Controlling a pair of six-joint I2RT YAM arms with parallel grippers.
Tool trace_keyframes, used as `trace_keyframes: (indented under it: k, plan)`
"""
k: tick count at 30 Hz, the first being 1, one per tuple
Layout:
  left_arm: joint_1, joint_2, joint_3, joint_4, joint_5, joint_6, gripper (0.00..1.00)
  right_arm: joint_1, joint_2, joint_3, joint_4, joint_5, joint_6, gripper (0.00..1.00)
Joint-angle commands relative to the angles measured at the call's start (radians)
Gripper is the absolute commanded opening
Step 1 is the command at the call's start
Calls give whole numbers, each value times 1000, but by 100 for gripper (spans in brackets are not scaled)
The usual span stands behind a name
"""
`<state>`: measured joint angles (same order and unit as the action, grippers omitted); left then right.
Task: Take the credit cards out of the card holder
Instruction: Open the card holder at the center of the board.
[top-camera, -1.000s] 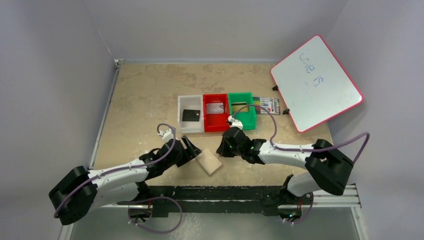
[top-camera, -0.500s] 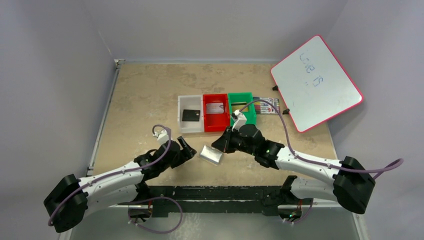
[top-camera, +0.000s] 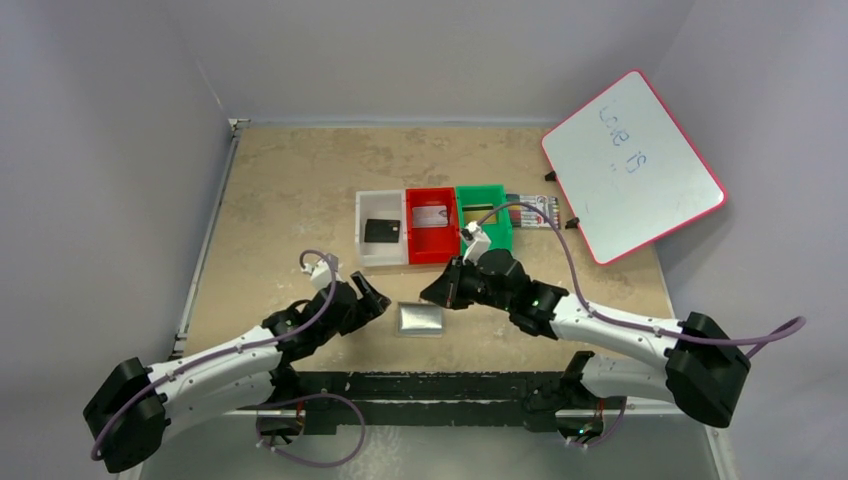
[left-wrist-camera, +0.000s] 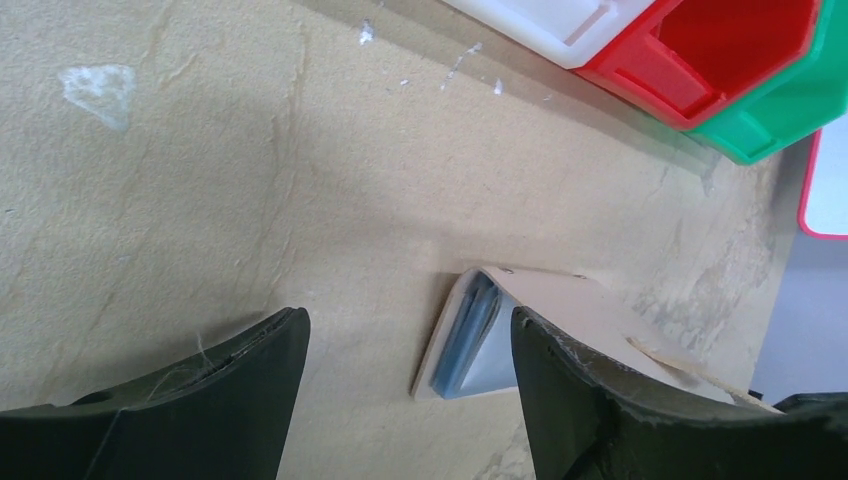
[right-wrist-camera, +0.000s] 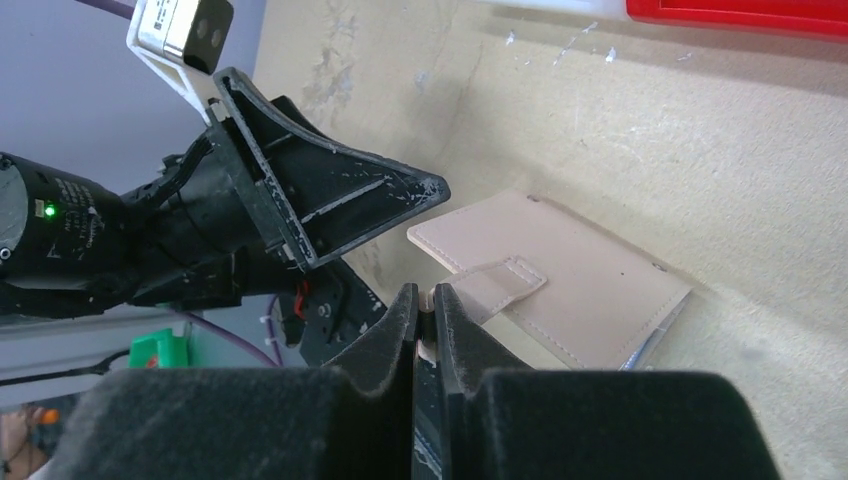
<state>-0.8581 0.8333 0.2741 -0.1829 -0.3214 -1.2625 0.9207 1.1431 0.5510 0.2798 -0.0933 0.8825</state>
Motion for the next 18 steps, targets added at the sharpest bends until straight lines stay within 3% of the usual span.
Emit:
trace_keyframes:
  k: [1,5,12,18]
  plan:
    - [-2,-24,55,93,36,51,73,-1,-25,3,11,36,71,9]
    - [-2,26,97,177,94,98,73,-49,26,65,-145,152,9,9]
    - [-2,104,150,147,113,124,73,-261,69,46,-262,121,-67,8]
    - [-2,75,127,149,113,121,73,-302,14,-36,-283,99,-31,7]
